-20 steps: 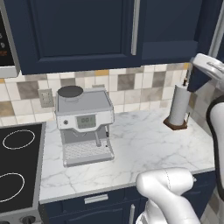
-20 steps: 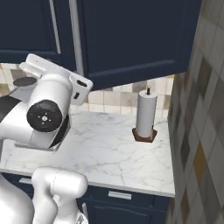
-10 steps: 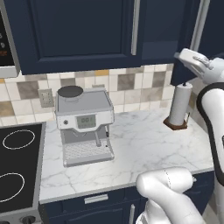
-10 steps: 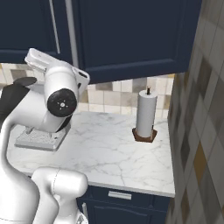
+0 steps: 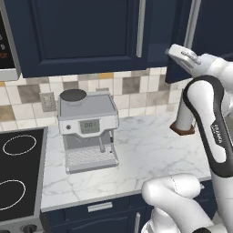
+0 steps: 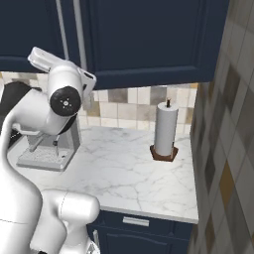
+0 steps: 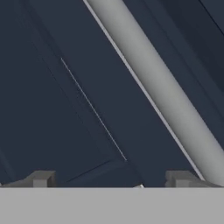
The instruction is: Close all open cabinet doors.
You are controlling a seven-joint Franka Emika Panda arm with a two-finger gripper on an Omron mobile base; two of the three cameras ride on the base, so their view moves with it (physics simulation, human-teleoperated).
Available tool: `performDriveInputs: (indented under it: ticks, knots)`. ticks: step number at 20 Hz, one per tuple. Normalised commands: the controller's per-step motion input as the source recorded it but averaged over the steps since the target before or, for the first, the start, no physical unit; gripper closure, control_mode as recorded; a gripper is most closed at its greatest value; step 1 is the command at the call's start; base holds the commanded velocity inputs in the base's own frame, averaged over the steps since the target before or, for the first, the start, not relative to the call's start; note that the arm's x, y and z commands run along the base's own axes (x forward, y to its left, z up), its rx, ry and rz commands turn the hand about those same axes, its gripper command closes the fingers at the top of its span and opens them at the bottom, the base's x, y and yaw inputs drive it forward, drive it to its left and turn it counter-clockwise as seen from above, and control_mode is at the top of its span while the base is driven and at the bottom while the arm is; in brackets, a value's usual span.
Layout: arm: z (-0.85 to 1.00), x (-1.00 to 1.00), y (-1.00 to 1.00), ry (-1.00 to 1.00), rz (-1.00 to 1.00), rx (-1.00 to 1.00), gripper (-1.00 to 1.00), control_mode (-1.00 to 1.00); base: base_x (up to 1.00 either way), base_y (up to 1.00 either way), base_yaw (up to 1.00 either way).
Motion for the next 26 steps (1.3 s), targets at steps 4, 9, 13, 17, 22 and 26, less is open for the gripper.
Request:
performDriveInputs:
  ticks: [4,9,13,17,22,26]
  knots:
    - [0.00,0.64,0.13,0.00,0.00,0.00,-1.00,-1.00,0.00,0.00,0.00]
    - [-0.01,0.68,0.11,0.00,0.00,0.00,-1.00,-1.00,0.00,0.00,0.00]
    - [-0.03,0.71,0.09,0.00,0.00,0.00,-1.00,-1.00,0.00,0.00,0.00]
    - [-0.06,0.71,0.05,0.00,0.00,0.00,-1.00,-1.00,0.00,0.00,0.00]
    - [-0.10,0.74,0.03,0.02,0.00,0.00,-1.00,-1.00,0.00,0.00,0.00]
    - [-0.17,0.72,0.04,0.03,0.00,0.00,-1.00,-1.00,0.00,0.00,0.00]
